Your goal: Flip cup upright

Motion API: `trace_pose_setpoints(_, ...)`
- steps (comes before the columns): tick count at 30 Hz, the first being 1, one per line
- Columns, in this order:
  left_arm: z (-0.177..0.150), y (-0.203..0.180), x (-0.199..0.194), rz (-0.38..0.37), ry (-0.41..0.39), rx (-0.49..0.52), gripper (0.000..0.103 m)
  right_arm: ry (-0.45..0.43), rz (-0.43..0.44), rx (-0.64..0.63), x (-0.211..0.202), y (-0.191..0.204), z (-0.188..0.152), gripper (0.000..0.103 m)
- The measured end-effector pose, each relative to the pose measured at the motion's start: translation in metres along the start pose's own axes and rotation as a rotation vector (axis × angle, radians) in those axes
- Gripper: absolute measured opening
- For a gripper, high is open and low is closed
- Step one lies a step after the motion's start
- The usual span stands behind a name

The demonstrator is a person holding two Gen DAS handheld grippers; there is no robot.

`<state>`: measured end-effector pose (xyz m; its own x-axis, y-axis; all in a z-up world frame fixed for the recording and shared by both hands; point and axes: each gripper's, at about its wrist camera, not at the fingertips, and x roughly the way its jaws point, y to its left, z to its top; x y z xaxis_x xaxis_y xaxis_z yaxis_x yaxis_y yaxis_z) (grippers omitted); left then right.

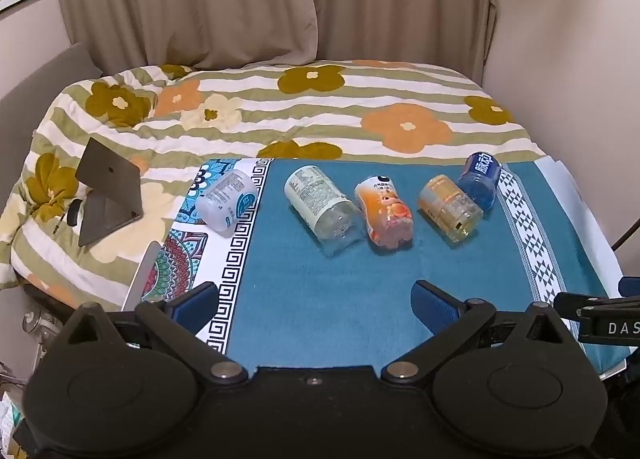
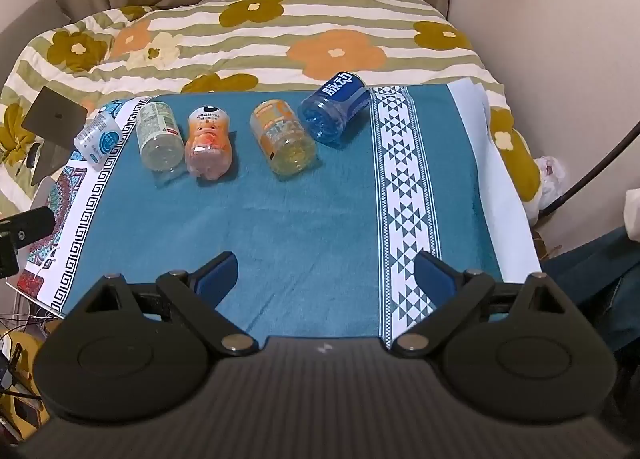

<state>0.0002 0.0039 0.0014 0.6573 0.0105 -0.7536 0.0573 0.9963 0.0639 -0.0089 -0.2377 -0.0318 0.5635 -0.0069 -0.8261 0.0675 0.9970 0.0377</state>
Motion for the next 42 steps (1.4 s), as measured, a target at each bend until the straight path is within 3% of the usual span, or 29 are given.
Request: trace_pose_setpoints(42,-0.004,0.001,0.003,-0.004,0.011,0.002,0.103,0.014,-0.019,0.034,-0.004,0.008,-0.005,0.103)
